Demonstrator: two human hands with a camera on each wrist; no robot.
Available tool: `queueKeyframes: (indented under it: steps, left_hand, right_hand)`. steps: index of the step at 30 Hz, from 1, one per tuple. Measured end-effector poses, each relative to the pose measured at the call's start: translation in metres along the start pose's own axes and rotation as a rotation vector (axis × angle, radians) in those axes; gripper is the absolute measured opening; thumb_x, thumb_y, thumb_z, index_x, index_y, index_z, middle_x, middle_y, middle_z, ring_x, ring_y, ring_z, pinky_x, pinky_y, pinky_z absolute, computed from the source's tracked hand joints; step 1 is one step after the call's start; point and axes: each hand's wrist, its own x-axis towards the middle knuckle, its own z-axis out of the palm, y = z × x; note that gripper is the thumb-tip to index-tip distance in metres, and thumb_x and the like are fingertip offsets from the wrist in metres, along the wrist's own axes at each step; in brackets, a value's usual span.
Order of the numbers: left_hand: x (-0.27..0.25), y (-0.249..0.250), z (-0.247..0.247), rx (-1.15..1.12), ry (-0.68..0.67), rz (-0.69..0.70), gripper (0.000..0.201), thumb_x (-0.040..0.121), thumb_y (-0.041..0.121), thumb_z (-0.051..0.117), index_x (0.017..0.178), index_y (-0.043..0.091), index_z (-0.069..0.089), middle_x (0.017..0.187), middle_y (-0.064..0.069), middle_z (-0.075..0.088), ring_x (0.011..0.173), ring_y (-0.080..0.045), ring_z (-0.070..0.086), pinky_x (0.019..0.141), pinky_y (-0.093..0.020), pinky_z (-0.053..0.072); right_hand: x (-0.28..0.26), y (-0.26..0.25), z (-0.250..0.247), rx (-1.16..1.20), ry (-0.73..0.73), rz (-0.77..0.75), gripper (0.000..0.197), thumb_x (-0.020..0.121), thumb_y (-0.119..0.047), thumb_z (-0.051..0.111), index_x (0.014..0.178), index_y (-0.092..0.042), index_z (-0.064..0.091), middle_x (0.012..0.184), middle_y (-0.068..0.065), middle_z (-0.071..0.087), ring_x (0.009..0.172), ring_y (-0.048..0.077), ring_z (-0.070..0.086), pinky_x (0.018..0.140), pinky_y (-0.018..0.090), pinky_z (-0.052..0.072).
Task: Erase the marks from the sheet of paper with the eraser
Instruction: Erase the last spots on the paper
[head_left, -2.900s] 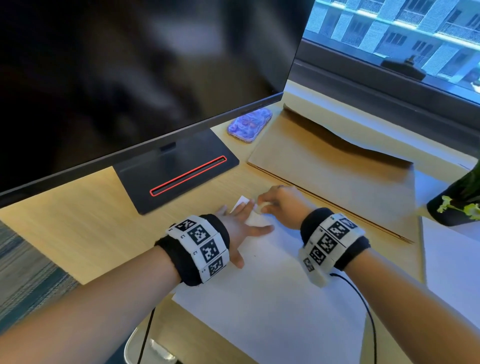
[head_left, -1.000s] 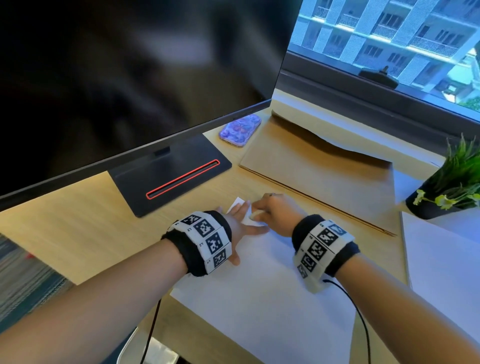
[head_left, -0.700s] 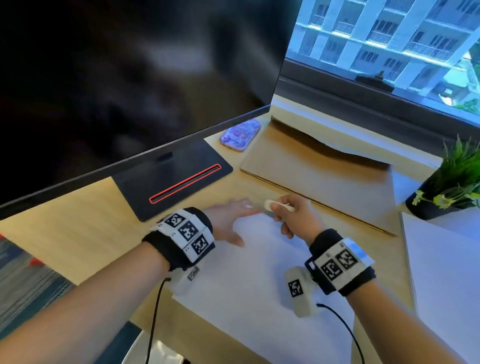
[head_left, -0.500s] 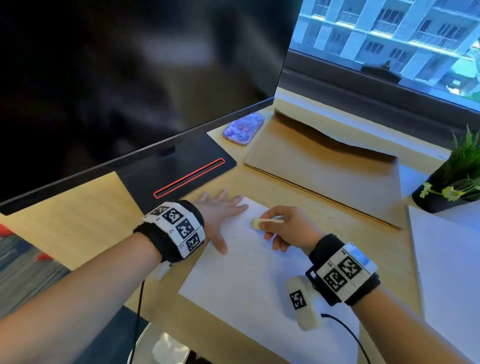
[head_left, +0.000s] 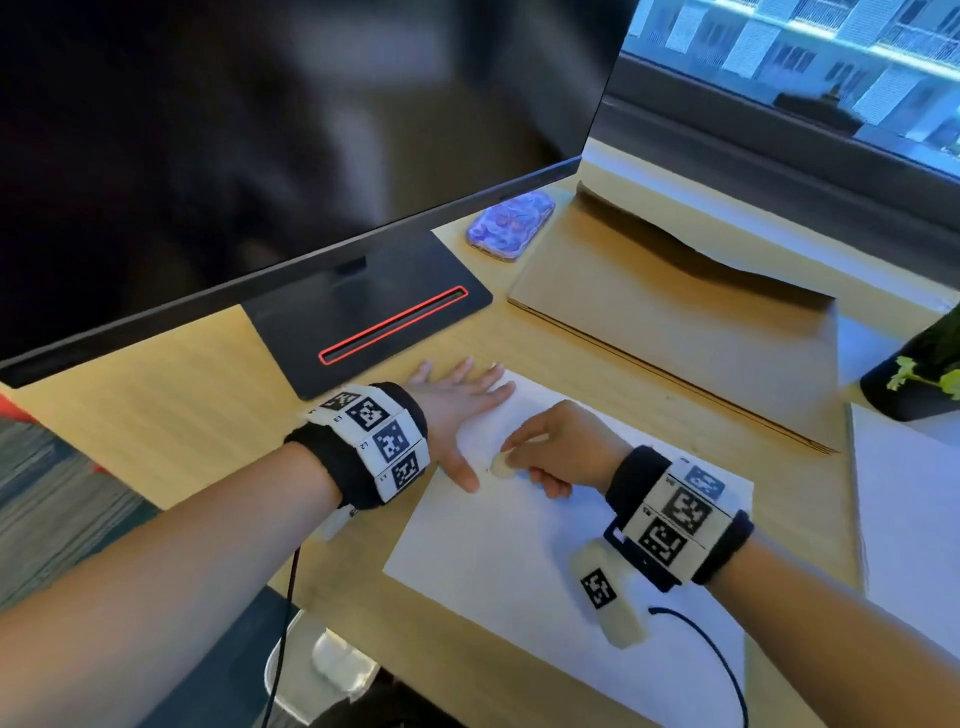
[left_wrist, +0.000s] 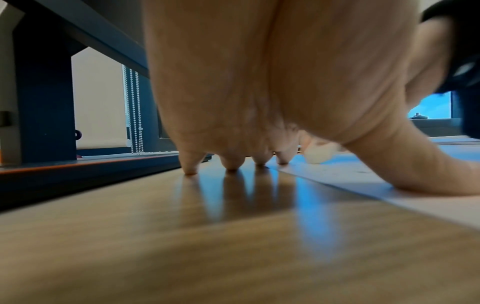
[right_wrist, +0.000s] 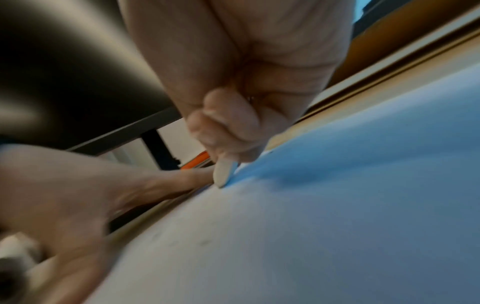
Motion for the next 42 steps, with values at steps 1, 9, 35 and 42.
queueKeyframes:
  steps: [1, 9, 35, 42]
  left_hand:
    - [0.0, -0.001, 0.0, -0.011, -0.004, 0.0, 0.118, 0.074, 0.053, 0.07, 0.148, 0.027, -0.017, 0.155, 0.006, -0.026, 0.143, -0.023, -0.021, 0.114, -0.057, -0.007]
    - [0.003, -0.002, 0.003, -0.026, -0.001, -0.003, 0.118, 0.074, 0.053, 0.071, 0.148, 0.027, -0.018, 0.154, 0.006, -0.026, 0.143, -0.023, -0.022, 0.113, -0.058, -0.008]
    - [0.007, -0.006, 0.007, -0.054, -0.01, -0.01, 0.124, 0.073, 0.057, 0.069, 0.146, 0.022, -0.024, 0.152, 0.006, -0.03, 0.141, -0.02, -0.025, 0.113, -0.056, -0.012]
    - [0.008, -0.006, 0.01, -0.031, 0.003, -0.027, 0.127, 0.071, 0.06, 0.069, 0.145, 0.02, -0.026, 0.152, 0.006, -0.03, 0.142, -0.021, -0.025, 0.112, -0.056, -0.011]
  right_hand:
    - [0.007, 0.0, -0.006, 0.035, 0.078, 0.004, 0.01, 0.087, -0.014, 0.064, 0.092, -0.009, 0.069, 0.054, 0.003, 0.056, 0.033, 0.007, 0.046, 0.04, 0.018, 0.042]
    - [-0.005, 0.004, 0.001, -0.03, -0.095, 0.046, 0.011, 0.085, -0.013, 0.063, 0.092, -0.009, 0.071, 0.052, 0.001, 0.056, 0.034, 0.008, 0.045, 0.041, 0.02, 0.042]
    - [0.026, -0.007, -0.01, 0.244, 0.246, 0.052, 0.011, 0.089, -0.013, 0.062, 0.094, -0.005, 0.068, 0.051, 0.003, 0.056, 0.035, 0.007, 0.048, 0.041, 0.018, 0.044]
    - [0.002, -0.007, 0.01, 0.118, 0.009, 0.065, 0.014, 0.087, -0.013, 0.062, 0.083, -0.001, 0.069, 0.052, 0.006, 0.055, 0.037, 0.011, 0.045, 0.045, 0.022, 0.043]
